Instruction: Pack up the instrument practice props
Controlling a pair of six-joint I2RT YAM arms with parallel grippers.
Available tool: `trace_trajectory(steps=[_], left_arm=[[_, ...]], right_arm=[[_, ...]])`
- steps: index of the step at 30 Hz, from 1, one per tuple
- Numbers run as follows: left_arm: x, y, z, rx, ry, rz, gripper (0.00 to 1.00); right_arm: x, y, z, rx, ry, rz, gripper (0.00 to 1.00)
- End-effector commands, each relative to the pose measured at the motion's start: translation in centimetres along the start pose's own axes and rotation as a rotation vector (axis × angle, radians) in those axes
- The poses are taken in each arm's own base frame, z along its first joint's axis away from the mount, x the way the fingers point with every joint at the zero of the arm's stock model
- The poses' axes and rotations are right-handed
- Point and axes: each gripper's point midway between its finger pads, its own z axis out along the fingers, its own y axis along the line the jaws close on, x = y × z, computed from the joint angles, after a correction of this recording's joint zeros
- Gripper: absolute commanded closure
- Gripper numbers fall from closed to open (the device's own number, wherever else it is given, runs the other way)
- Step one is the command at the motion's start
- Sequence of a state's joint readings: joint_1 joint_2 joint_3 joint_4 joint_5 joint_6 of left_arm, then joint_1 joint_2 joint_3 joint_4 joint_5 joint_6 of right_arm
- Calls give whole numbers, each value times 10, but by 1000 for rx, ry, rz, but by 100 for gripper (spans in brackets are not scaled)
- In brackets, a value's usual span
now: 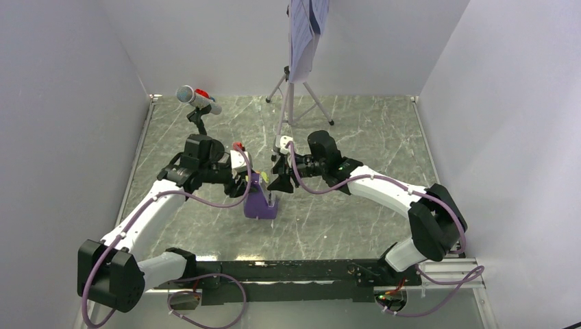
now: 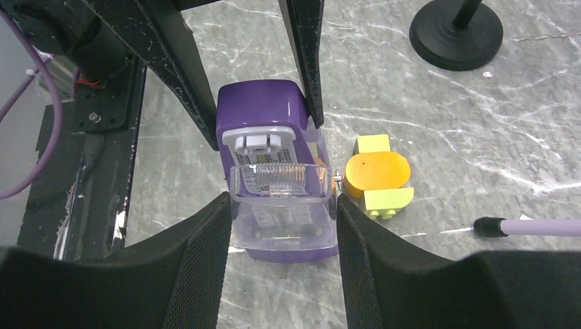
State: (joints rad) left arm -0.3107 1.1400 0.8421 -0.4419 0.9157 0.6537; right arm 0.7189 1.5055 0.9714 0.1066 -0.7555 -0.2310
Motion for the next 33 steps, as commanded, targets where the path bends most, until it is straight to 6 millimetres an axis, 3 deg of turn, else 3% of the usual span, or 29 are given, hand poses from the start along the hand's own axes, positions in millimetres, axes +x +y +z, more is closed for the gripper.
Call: trace_trajectory(steps=[1, 16, 23, 33], left_arm=[[42, -4, -4, -9, 144, -99, 99], [38, 0, -1, -3, 133, -116, 99], [41, -1, -1, 0, 135, -120, 99], [42, 0, 0, 0, 140, -115, 99]], right_arm=[[-26, -6, 0, 11, -57, -76, 100], [-16, 6, 12, -24, -41, -109, 100], [-5, 4, 21, -5, -28, -140, 100], [-6, -3, 22, 18, -18, -174, 100]])
